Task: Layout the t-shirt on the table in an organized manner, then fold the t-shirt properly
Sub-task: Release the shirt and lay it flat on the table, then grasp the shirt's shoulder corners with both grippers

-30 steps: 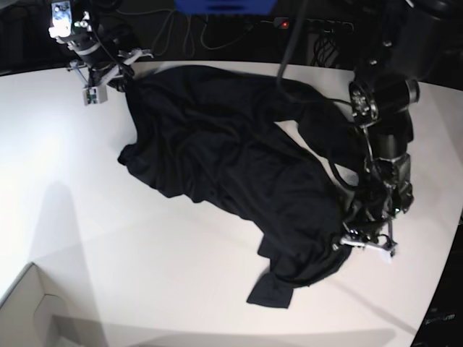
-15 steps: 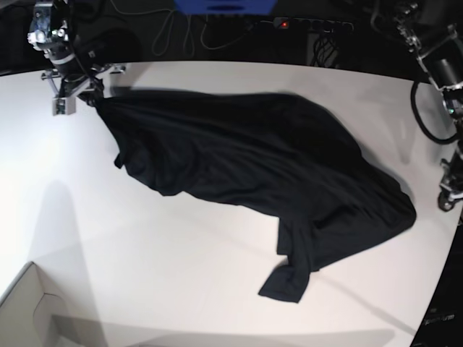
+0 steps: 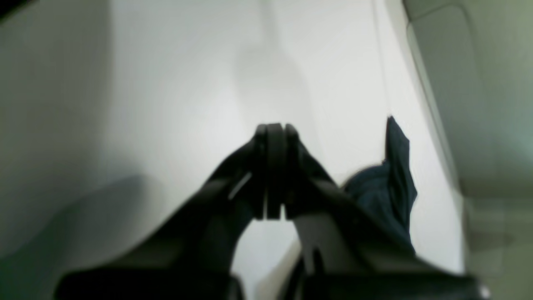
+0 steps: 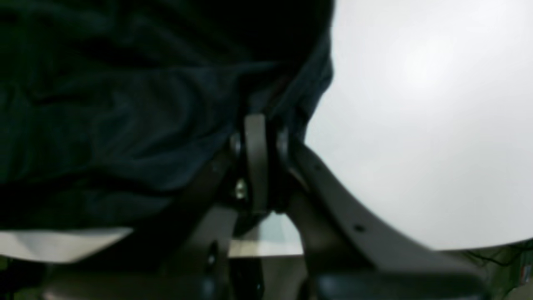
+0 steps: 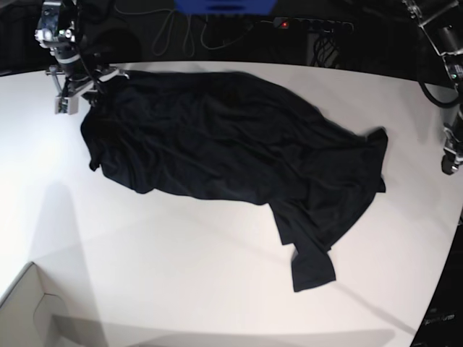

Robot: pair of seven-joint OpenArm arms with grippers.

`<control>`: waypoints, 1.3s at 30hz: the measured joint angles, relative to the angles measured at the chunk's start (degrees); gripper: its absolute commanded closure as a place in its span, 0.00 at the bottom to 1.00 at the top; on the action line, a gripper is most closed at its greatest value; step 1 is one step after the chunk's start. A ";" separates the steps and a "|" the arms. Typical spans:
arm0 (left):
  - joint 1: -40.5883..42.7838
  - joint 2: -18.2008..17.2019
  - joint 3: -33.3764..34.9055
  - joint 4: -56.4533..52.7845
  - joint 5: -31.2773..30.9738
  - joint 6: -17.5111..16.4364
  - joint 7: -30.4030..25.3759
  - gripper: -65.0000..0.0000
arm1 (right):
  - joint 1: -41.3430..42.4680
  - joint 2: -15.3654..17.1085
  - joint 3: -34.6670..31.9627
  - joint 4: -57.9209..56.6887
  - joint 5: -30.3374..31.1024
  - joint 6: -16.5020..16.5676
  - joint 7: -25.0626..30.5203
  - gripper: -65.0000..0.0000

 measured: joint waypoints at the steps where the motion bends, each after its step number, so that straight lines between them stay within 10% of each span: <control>1: 0.52 0.42 0.17 0.07 -0.11 -0.02 0.70 0.99 | 0.09 0.11 0.04 0.00 0.00 -0.02 0.26 1.00; 9: 0.87 3.43 -0.07 0.37 -0.39 -0.02 13.27 0.96 | 0.09 1.75 0.37 0.00 -0.02 -0.02 0.04 0.88; 23: 7.96 10.73 5.16 19.74 -0.31 -0.24 15.19 0.35 | -0.22 1.51 0.72 0.07 0.02 0.00 0.15 0.70; 39: 10.40 13.53 1.20 24.52 8.96 0.24 15.28 0.33 | -0.20 1.33 2.14 0.17 0.13 0.00 0.37 0.42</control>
